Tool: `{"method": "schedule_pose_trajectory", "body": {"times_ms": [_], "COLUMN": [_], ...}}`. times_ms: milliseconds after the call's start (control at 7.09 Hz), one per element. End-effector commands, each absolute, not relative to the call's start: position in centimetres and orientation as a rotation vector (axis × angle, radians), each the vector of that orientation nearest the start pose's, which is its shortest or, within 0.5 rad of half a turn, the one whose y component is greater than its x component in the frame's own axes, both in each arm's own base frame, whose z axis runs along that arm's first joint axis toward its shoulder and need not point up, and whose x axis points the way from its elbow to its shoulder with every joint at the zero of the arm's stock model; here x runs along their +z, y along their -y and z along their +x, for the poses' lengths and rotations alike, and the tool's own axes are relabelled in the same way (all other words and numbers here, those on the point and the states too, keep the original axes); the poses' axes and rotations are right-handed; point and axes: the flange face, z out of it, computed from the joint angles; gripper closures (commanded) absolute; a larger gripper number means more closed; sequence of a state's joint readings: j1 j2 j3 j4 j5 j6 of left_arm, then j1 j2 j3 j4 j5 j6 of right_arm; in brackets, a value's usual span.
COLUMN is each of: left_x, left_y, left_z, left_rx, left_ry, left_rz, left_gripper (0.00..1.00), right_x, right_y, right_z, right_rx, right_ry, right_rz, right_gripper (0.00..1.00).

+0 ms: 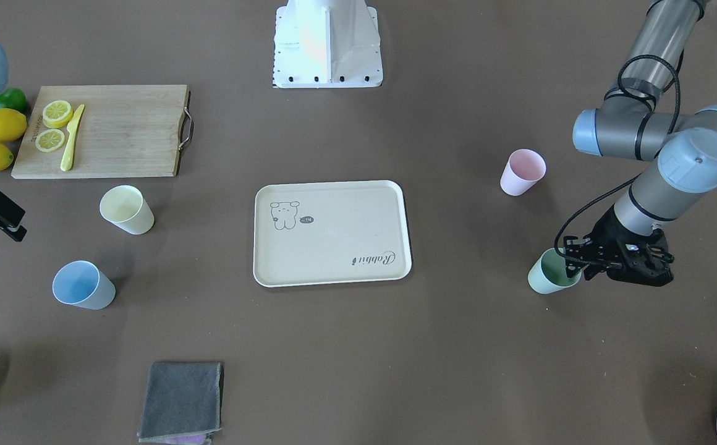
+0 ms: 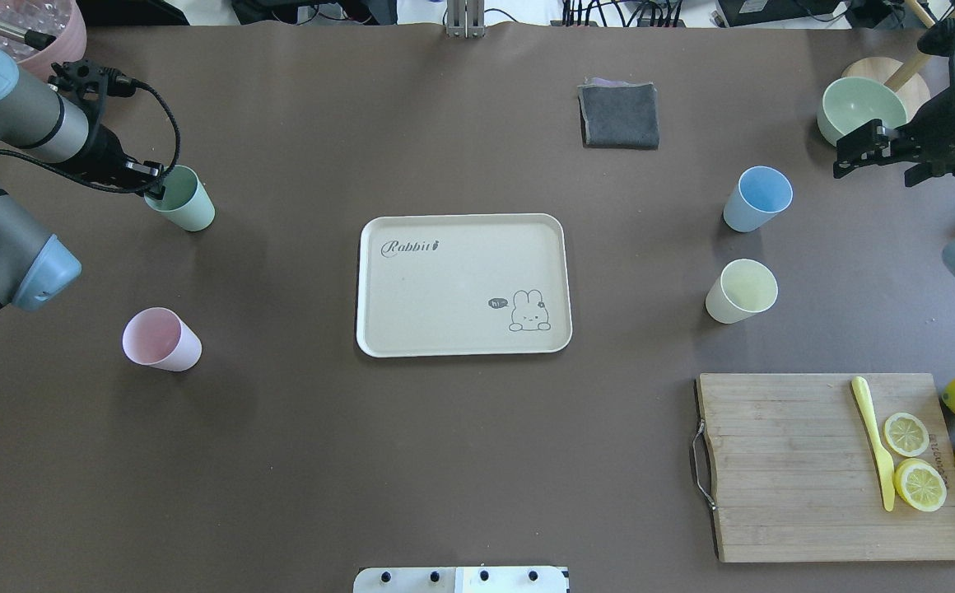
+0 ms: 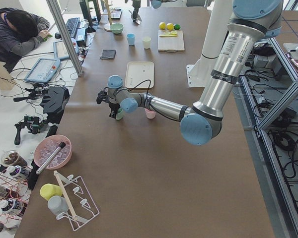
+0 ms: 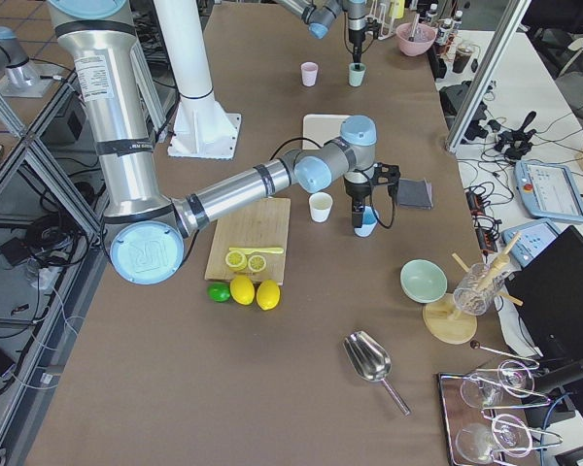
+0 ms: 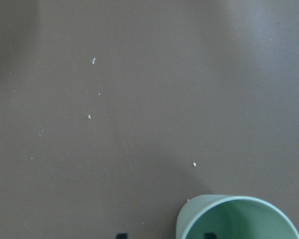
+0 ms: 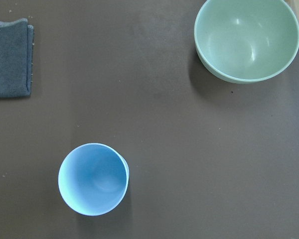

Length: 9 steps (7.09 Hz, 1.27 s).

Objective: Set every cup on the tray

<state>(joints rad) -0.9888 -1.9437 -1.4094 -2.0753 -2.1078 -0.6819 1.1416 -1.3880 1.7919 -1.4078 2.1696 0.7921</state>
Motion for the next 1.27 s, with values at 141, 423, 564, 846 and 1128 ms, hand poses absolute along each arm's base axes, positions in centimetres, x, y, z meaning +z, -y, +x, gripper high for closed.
{"method": "schedule_pose_trajectory", "body": {"times_ms": [141, 423, 564, 846, 1128], "left_x": [41.6, 32.4, 29.5, 23.4, 23.1], "left_y": [61.5, 62.3, 59.9, 56.6, 53.6], "left_z": [30.5, 31.8, 35.2, 42.4, 48.4], "left_rx": [0.111, 0.014, 0.002, -0.040, -0.043], "left_ry": [-0.868, -0.888, -0.920, -0.972, -0.939], "left_rz": [0.303, 0.256, 0.221, 0.190, 0.188], "left_gripper": [1.00, 1.00, 1.00, 1.00, 1.00], "right_x": [49.1, 48.1, 47.7, 47.9, 47.9], "right_y": [56.5, 57.2, 57.1, 57.3, 57.3], "right_z": [-17.5, -18.7, -20.0, -20.5, -20.7], "right_rx": [0.170, 0.210, 0.216, 0.219, 0.217], "right_ry": [0.807, 0.823, 0.826, 0.825, 0.825], "right_rz": [0.131, 0.117, 0.103, 0.092, 0.090], "right_gripper": [0.04, 0.05, 0.05, 0.05, 0.05]}}
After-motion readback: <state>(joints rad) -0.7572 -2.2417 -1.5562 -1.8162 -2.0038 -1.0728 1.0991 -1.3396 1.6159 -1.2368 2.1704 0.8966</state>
